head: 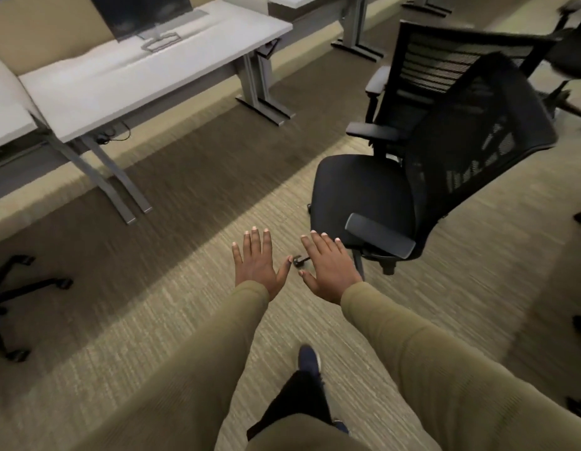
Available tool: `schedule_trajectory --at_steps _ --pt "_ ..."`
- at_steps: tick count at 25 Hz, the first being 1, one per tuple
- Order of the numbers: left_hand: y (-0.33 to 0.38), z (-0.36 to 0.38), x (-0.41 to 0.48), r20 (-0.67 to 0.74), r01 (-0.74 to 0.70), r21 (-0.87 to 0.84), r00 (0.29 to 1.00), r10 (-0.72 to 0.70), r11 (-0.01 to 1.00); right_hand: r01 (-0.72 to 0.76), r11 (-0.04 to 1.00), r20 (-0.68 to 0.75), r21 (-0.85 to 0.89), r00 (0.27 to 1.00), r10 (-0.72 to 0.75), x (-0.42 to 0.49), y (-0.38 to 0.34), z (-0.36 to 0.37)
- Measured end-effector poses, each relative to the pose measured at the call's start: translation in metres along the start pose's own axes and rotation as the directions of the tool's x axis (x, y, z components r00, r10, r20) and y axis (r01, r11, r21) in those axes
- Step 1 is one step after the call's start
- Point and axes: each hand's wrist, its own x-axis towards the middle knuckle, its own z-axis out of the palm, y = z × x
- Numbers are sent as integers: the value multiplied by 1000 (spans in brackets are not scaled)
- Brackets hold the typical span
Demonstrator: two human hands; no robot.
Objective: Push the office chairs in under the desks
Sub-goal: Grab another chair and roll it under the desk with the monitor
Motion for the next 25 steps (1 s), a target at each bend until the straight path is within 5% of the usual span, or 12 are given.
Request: schedule_trajectory --at_steps 16,25 --pt "246 19 260 82 -43 -25 996 45 999 11 991 99 -132 995 2 165 309 -106" --pt "363 5 322 75 130 -26 989 -128 991 335 907 313 -255 916 -251 243 423 -193"
